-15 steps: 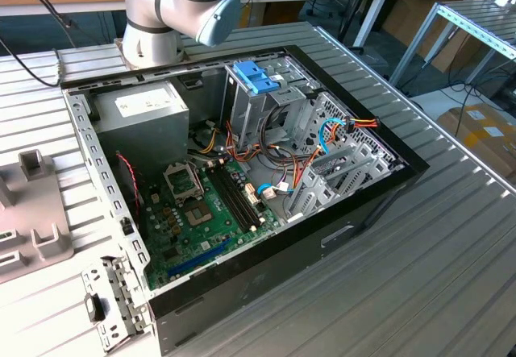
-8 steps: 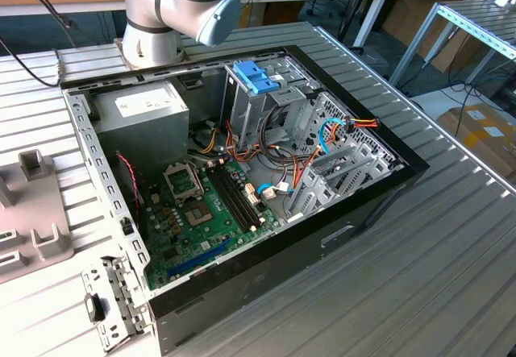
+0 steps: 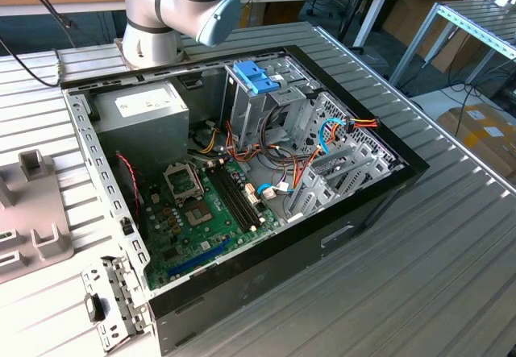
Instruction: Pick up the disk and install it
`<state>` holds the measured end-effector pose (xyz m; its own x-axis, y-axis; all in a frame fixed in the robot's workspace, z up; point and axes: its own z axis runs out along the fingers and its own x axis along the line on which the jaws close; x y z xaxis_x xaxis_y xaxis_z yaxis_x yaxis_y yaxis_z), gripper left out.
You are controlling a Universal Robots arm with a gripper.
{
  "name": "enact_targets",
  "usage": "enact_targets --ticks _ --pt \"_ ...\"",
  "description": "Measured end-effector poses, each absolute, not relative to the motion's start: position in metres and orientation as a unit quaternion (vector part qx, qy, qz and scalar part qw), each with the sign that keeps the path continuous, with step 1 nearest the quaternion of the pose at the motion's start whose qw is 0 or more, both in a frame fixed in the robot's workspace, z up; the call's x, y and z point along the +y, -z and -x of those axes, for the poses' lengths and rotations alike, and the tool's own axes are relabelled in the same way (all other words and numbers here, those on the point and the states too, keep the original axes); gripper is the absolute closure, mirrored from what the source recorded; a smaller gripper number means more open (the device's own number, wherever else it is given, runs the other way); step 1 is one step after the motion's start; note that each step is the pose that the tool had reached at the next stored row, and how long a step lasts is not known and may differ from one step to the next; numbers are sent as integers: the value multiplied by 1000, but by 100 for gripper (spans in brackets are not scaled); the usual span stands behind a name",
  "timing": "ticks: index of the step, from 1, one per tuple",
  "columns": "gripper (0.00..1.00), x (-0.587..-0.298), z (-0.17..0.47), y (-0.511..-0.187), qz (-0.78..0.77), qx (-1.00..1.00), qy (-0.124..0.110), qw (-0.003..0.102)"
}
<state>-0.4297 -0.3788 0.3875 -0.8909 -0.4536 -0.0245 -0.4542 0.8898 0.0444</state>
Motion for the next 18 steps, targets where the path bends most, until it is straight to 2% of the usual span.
enact_targets --ticks 18 --pt "89 -379 430 -388 280 960 -25 6"
